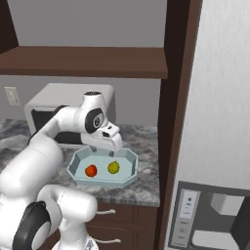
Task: Pick the pear and apple from the fridge and place them inside the tupperware on the counter.
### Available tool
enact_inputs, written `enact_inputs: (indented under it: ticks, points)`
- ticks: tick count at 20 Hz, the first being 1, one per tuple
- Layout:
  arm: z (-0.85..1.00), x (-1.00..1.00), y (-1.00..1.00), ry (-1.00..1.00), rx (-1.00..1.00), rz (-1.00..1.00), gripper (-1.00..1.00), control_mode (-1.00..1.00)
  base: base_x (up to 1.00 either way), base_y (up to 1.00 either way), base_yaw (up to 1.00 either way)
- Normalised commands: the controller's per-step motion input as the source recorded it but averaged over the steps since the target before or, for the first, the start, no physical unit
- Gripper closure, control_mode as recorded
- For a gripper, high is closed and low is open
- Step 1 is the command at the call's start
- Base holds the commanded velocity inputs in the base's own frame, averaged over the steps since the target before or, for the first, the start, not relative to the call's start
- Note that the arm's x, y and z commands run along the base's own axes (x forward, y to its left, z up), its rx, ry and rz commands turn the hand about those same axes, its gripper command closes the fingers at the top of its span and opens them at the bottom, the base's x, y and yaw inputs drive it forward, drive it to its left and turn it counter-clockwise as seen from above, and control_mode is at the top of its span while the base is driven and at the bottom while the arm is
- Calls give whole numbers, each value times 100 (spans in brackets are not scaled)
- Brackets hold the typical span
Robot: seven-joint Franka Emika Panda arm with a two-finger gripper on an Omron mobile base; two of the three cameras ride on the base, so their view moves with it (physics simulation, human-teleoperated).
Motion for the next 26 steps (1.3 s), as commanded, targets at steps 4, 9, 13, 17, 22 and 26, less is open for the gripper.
enact_inputs:
  ticks: [4, 9, 13, 17, 22, 26]
  points:
    - [42, -44, 10, 18, 0, 0, -100, -100, 0, 0, 0]
    - [31, -63, 11, 0, 0, 0, -100, -100, 0, 0, 0]
    - [32, -64, 13, 0, 0, 0, -100, -100, 0, 0, 0]
    - [41, -66, 12, 2, 0, 0, -100, -100, 0, 0, 0]
    - [51, -61, 11, 1, 0, 0, -100, -100, 0, 0, 0]
    - [50, -54, 11, 0, 0, 0, -100, -100, 0, 0, 0]
